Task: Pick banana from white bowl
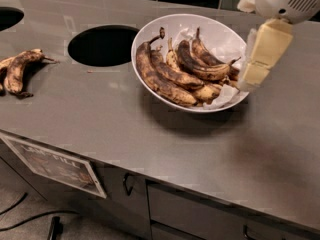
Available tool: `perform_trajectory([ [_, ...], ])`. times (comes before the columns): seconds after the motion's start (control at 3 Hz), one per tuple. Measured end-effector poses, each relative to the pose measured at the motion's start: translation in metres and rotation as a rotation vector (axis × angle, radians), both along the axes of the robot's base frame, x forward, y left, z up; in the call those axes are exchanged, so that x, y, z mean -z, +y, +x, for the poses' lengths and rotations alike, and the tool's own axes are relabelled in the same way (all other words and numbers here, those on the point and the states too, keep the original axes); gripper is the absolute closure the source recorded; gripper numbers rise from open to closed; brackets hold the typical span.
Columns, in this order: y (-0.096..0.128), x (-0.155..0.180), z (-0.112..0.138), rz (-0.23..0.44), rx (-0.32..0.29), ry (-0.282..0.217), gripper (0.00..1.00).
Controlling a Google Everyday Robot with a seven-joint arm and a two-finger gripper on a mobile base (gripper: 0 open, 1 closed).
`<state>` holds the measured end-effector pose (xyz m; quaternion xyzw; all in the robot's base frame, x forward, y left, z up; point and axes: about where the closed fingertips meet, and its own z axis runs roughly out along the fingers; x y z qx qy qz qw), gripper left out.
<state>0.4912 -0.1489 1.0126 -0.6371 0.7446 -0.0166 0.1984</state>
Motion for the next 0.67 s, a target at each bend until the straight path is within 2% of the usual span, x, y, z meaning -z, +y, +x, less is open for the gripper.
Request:
perform_trajectory([
  [0.33,0.014,-0.0075,0.0259,0.075,0.043,0.007,0.0],
  [0.67,0.0141,-0.0074,0.0259,0.075,0.043,0.007,0.0],
])
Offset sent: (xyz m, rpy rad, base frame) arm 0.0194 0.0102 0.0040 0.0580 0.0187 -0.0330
